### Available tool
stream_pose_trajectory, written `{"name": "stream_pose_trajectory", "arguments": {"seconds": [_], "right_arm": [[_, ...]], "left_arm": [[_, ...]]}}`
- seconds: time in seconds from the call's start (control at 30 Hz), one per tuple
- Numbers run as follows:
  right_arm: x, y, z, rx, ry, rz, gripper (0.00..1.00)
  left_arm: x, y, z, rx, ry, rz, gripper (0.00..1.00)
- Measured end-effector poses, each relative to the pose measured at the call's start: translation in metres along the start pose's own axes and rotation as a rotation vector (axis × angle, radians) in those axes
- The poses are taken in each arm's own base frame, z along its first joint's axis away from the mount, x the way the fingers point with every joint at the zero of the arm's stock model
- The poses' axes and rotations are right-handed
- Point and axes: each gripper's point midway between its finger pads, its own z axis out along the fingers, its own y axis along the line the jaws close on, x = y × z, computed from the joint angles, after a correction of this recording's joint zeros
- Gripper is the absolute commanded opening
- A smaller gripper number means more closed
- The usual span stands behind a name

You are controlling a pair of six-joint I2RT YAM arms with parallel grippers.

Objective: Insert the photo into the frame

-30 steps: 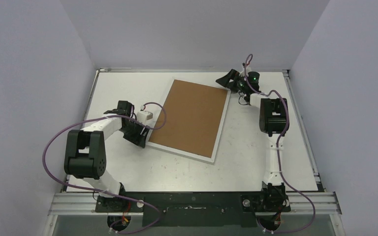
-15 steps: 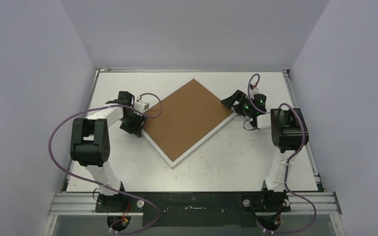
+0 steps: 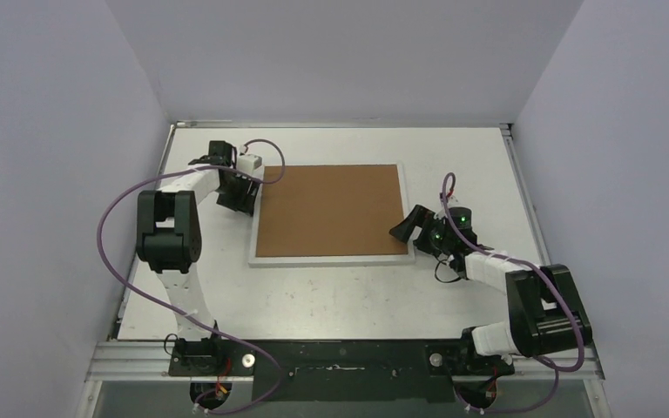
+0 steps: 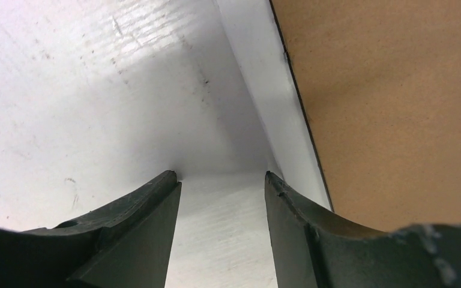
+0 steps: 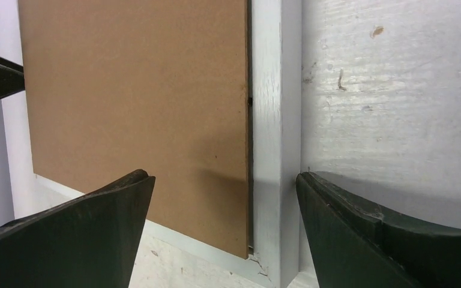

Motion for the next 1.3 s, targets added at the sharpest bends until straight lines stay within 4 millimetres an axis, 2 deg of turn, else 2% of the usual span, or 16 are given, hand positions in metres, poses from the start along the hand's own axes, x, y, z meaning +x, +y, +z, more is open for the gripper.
{"name": "stream_pose_trajectory", "arguments": {"seconds": [0.07,0.17,0.33,0.47,0.57,0.77,0.97,1.3], "right_arm": [[-0.001,-0.002,-0.006,0.014,0.008,0.015,0.92],[-0.014,0.001,-0.007,0.03,0.01,0.026,0.92],[-0.061,0.022,0.002,0.013,-0.038,-0.007,0.93],[-0.076,0.034,0.01,-0.001,-0.042,-0.028,0.95],[-0.071,0.036,0.017,-0.003,-0.014,-0.029,0.96],[-0.049,0.025,0.031,0.019,0.082,-0.001,0.96],[-0.051,0.031,0.037,-0.006,0.105,0.003,0.97],[-0.05,0.036,0.037,-0.043,0.125,0.039,0.98]], "left_arm": [[-0.004,-0.002,0.0,0.028,-0.007,-0.01,0.52],[-0.007,0.0,-0.003,0.069,-0.015,-0.046,0.52],[-0.007,0.015,-0.009,0.095,-0.033,-0.106,0.51],[-0.005,0.014,-0.008,0.112,-0.027,-0.125,0.5],[-0.004,0.009,-0.005,0.13,-0.019,-0.132,0.5],[-0.005,0.005,-0.004,0.153,-0.02,-0.142,0.49],[-0.006,0.001,-0.004,0.172,-0.024,-0.154,0.49],[-0.008,-0.007,-0.003,0.188,-0.024,-0.147,0.48]]}}
